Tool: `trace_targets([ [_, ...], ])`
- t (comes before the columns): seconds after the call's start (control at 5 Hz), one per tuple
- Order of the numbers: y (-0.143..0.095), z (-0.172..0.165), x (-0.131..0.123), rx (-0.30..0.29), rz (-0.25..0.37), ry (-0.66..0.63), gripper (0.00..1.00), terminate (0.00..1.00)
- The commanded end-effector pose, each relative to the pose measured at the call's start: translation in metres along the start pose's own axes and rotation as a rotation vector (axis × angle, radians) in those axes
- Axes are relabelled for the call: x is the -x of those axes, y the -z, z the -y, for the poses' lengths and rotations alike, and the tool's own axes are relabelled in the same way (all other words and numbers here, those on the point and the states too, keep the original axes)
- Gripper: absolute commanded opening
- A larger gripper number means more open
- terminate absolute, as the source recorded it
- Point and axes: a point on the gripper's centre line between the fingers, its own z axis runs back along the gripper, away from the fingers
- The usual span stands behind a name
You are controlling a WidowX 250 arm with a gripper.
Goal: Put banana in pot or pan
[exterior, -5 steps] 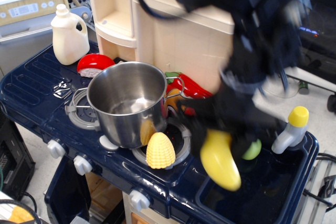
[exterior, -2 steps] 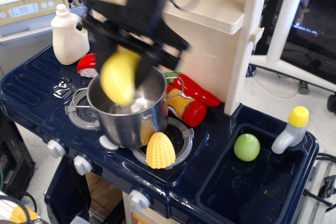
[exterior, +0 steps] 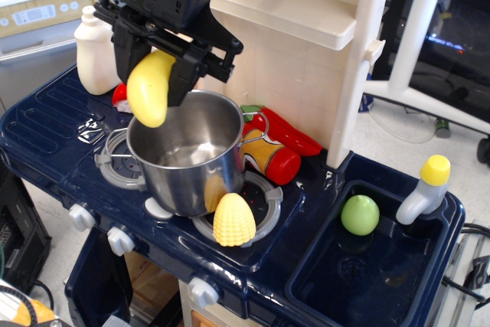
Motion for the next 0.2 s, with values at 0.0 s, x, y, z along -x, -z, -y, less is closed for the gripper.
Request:
trace_targets([
  [0.0,-0.0088,-0.0015,-0.0075,0.000,0.021,0.004,1.00,1.00],
])
